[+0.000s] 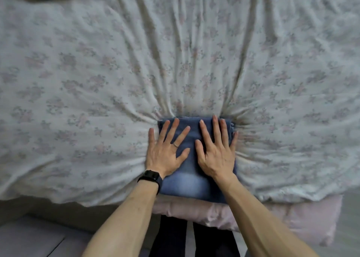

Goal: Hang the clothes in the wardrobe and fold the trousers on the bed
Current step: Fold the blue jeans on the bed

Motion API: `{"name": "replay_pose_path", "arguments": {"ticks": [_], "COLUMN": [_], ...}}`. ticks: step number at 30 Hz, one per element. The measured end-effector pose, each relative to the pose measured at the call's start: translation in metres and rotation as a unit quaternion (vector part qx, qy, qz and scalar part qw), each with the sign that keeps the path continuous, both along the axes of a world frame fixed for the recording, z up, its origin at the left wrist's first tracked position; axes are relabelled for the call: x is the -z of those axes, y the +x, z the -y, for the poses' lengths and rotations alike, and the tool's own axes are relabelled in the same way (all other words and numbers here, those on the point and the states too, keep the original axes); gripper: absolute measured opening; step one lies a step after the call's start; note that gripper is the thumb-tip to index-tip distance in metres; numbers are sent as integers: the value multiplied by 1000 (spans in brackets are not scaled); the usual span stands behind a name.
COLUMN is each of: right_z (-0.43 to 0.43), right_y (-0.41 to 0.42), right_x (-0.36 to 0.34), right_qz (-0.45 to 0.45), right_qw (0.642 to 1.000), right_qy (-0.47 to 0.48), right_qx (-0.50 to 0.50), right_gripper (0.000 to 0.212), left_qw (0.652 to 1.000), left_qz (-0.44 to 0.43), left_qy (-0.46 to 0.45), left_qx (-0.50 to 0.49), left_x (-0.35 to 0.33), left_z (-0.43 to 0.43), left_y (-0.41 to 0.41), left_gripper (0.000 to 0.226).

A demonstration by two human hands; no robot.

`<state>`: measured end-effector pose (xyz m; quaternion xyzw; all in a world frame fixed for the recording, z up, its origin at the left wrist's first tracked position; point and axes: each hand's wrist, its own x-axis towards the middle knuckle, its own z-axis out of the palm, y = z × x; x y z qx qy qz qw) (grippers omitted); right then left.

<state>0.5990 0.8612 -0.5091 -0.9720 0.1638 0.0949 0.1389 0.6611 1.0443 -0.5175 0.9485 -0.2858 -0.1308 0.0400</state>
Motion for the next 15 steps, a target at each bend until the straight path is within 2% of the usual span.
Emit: {"name": "replay_pose_path", "arguments": {"ticks": [7,12,15], "right_z": [3,-2,-10], "right_y": [-11,-3,-6], "right_x": [36,37,17], "right_qz": [33,-5,-35], "right_qw": [999,1000,999], "right_qy": [-5,14,27], "right_qx": [-14,-18,28], "right_gripper": [67,72,76], "left_qw": [1000,999,995], "left_qz": [10,-37,-60], "left_qy": [-15,32,74], "left_qx": [3,-5,20], "left_x": [34,26,4], "left_z": [0,4,8], "left_y": [-11,-6,-2], "left_gripper": [77,77,78]}}
